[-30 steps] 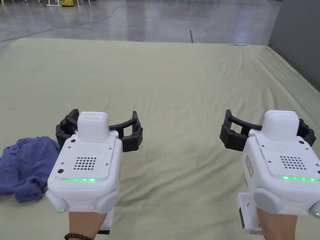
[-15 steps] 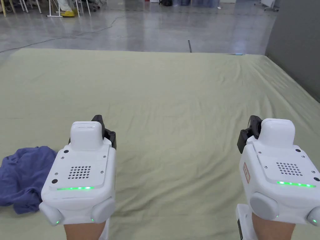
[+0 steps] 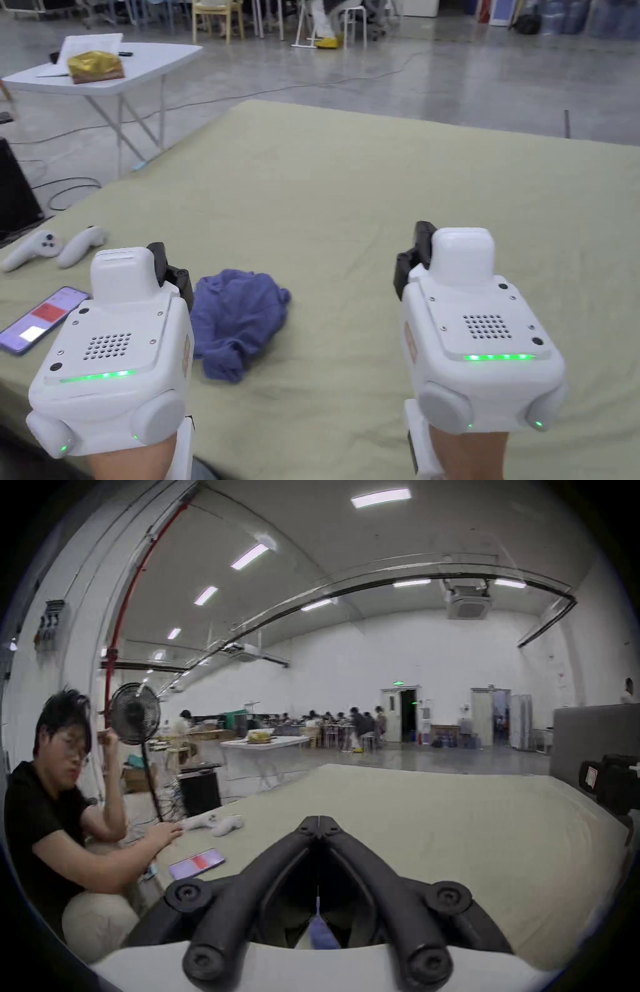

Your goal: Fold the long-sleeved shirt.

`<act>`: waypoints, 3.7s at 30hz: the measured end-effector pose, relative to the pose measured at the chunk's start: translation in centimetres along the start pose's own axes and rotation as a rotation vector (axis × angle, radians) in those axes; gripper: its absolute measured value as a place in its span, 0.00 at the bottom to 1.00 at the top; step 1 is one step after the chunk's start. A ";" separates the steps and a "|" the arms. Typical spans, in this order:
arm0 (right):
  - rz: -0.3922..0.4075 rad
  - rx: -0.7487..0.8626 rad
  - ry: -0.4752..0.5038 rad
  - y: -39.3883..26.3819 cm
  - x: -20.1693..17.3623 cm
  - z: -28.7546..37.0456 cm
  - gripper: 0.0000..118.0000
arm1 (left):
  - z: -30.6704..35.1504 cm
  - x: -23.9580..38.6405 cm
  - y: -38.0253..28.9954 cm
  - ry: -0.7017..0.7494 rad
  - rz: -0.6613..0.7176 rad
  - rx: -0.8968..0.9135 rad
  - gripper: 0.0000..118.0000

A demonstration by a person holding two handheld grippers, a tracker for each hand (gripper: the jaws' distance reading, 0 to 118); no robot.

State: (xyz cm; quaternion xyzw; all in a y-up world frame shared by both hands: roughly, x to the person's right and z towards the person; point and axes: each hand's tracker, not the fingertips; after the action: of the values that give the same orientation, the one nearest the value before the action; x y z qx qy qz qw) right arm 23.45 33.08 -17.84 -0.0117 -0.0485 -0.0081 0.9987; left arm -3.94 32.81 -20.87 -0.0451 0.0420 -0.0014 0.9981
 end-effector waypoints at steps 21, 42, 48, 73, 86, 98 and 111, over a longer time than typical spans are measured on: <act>-0.053 -0.215 -0.001 -3.4 0.1 -3.2 0.02 | -24.8 3.3 -8.5 -0.137 -0.028 -0.916 1.00; -0.103 -0.217 -0.280 -3.0 10.5 0.7 0.02 | -17.2 23.0 -1.3 -0.633 -0.098 -0.655 0.24; -0.140 -0.185 -0.501 -1.9 19.2 5.5 0.02 | -11.0 40.1 -2.1 -0.919 -0.153 -0.678 0.24; -0.142 -0.268 -0.599 -1.7 25.0 12.3 0.02 | -1.4 35.7 -2.2 -0.905 -0.051 -0.466 0.87; -0.079 -0.313 -0.526 -2.5 22.2 11.3 0.02 | -0.2 18.7 -6.4 -0.604 -0.127 -0.381 0.00; -0.061 -0.343 -0.531 -3.1 22.6 10.9 0.02 | -12.1 26.8 -9.9 -0.599 -0.298 -0.750 1.00; -0.126 -0.458 -0.569 -6.0 25.4 9.3 0.02 | -17.4 30.7 -14.8 -0.648 -0.406 -0.843 0.01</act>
State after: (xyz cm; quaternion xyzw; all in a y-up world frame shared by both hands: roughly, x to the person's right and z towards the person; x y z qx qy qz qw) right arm 47.69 26.95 -6.01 -0.2335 -0.3219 -0.0766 0.9143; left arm 25.18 16.32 -39.32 -0.4447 -0.2791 -0.1622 0.8355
